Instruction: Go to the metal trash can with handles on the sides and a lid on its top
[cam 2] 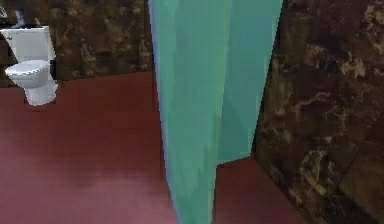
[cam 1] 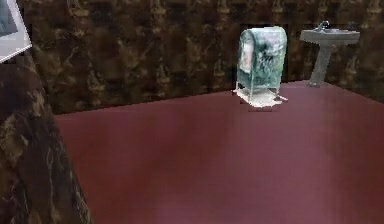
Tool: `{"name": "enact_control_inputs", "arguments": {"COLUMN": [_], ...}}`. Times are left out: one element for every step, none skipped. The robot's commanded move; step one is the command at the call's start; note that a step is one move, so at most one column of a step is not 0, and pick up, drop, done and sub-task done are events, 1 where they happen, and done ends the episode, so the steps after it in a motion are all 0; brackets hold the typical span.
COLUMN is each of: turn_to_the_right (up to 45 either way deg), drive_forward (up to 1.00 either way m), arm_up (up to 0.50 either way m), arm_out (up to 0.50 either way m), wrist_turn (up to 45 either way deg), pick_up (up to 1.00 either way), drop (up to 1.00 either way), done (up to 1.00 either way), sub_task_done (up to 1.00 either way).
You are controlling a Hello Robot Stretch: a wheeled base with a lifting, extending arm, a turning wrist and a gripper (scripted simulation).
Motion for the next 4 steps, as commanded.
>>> {"name": "enact_control_inputs", "arguments": {"turn_to_the_right": [-21.0, 0.0, -6.0, 0.0], "drive_forward": [0.0, 1.0, 0.0, 0.1], "arm_up": [0.0, 0.0, 0.0, 0.0], "arm_out": [0.0, 0.0, 0.0, 0.0], "wrist_turn": [0.0, 0.0, 0.0, 0.0], "pick_up": [0.0, 0.0, 0.0, 0.0], "drop": [0.0, 0.0, 0.0, 0.0], "done": [0.0, 0.0, 0.0, 0.0], "sub_task_done": [0.0, 0.0, 0.0, 0.0]}}
